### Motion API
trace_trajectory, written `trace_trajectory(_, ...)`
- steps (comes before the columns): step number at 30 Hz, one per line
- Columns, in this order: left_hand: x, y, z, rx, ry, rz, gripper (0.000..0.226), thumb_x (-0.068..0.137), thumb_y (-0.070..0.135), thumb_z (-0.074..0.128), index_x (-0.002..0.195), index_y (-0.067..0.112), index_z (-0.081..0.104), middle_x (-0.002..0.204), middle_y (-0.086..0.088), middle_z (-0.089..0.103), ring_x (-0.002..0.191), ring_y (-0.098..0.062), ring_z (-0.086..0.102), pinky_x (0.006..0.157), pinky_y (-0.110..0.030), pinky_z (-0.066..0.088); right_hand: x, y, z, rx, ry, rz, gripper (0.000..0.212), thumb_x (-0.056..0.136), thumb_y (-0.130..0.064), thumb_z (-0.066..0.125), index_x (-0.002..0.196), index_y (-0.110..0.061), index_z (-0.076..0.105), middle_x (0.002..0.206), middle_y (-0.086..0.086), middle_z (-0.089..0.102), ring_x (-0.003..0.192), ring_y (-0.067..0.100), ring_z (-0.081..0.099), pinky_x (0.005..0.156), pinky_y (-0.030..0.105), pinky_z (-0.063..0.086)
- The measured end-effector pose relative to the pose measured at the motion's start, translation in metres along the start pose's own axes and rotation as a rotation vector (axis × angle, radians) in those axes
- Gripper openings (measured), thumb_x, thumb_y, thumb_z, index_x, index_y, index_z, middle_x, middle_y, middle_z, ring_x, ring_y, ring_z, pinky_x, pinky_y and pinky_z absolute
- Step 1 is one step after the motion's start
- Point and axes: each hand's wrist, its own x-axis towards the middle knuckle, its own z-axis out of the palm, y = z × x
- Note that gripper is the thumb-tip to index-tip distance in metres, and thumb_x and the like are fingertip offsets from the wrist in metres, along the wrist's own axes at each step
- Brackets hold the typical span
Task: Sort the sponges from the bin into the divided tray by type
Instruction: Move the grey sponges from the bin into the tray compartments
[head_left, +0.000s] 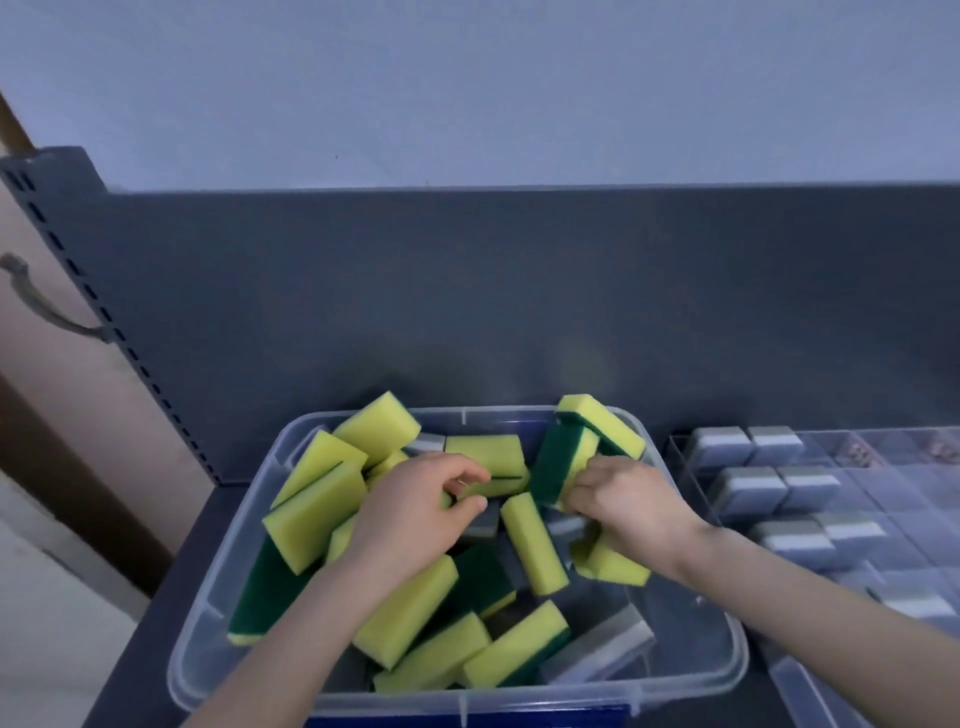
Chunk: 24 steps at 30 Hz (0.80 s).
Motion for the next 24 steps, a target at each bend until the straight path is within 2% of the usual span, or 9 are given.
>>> trace_trajectory(3,-0.005,0.002,-0.001,-0.046,0.008,-0.009,0.020,0.085,0.028,0.067,0.101,0.041,0.065,0.097,0.024,0.064,0.090,0.007,0.059,0.080,-0.025,0.054,-0.018,0.002,-0.017,0.236,0.177,0.040,0.038,0.050,0.009,0.071,0.072,-0.021,0.068,0.070,-0.010,0.062,0.067,0.016,0.058,0.055,0.024,0.049)
trace_trajectory(5,-0.008,0.004,0.000,-0.081,0.006,-0.027,0.021,0.086,0.026,0.067,0.098,0.042,0.065,0.096,0.025,0.065,0.089,0.009,0.059,0.080,-0.022,0.053,-0.032,0.001,-0.026,0.386,0.266,0.089,0.024,0.067,-0.001,0.071,0.076,-0.023,0.069,0.077,-0.014,0.064,0.073,0.011,0.058,0.063,0.026,0.050)
trace_trajectory(7,-0.011,0.007,0.002,-0.111,-0.001,-0.034,0.020,0.087,0.025,0.066,0.098,0.042,0.064,0.096,0.026,0.065,0.089,0.011,0.059,0.080,-0.018,0.051,-0.046,-0.002,-0.033,0.510,0.363,0.118,0.016,0.076,-0.007,0.067,0.076,-0.023,0.070,0.079,-0.016,0.064,0.077,0.004,0.057,0.068,0.022,0.048)
trace_trajectory(10,-0.011,0.010,0.005,-0.116,-0.010,-0.031,0.018,0.091,0.029,0.060,0.105,0.039,0.064,0.100,0.027,0.064,0.091,0.011,0.057,0.076,-0.009,0.046,-0.057,-0.014,-0.042,0.586,0.490,0.059,0.020,0.083,-0.007,0.058,0.074,-0.019,0.071,0.079,-0.014,0.062,0.079,-0.005,0.051,0.071,0.010,0.042)
trace_trajectory(14,-0.007,0.015,0.011,-0.231,-0.067,-0.062,0.023,0.096,0.035,0.051,0.116,0.032,0.060,0.106,0.024,0.061,0.098,0.007,0.057,0.083,-0.013,0.047,-0.055,-0.017,-0.040,0.570,0.530,-0.029,0.037,0.071,0.015,0.059,0.075,-0.021,0.068,0.079,-0.011,0.062,0.076,0.003,0.054,0.066,0.017,0.045)
trace_trajectory(16,-0.005,0.017,0.012,-0.330,-0.074,-0.105,0.034,0.096,0.041,0.047,0.126,0.029,0.054,0.117,0.019,0.059,0.108,0.002,0.056,0.093,-0.021,0.048,-0.049,-0.020,-0.038,0.448,0.440,-0.148,0.043,0.064,0.020,0.055,0.076,-0.020,0.066,0.080,-0.009,0.061,0.073,0.012,0.053,0.062,0.022,0.045)
trace_trajectory(18,-0.006,0.018,0.009,-0.351,-0.071,-0.115,0.041,0.094,0.044,0.045,0.131,0.028,0.050,0.123,0.017,0.056,0.111,0.002,0.053,0.095,-0.020,0.045,-0.040,-0.021,-0.035,0.236,0.341,-0.283,0.039,0.061,0.018,0.052,0.074,-0.018,0.063,0.078,-0.005,0.058,0.070,0.017,0.049,0.061,0.022,0.041)
trace_trajectory(21,-0.006,0.038,0.013,-0.323,0.080,-0.133,0.037,0.095,0.040,0.049,0.130,0.029,0.051,0.126,0.016,0.056,0.110,0.004,0.053,0.093,-0.017,0.042,-0.045,0.002,-0.039,0.164,0.339,-0.422,0.031,0.069,0.014,0.047,0.069,-0.014,0.059,0.074,-0.002,0.056,0.066,0.021,0.048,0.059,0.025,0.041)
trace_trajectory(24,-0.003,0.040,0.014,-0.368,0.067,-0.188,0.048,0.089,0.046,0.056,0.133,0.029,0.048,0.128,0.012,0.055,0.117,-0.003,0.051,0.098,-0.024,0.041,-0.037,-0.001,-0.040,0.187,0.455,-0.411,0.035,0.087,0.008,0.039,0.070,-0.011,0.063,0.074,0.001,0.058,0.065,0.022,0.051,0.060,0.027,0.043)
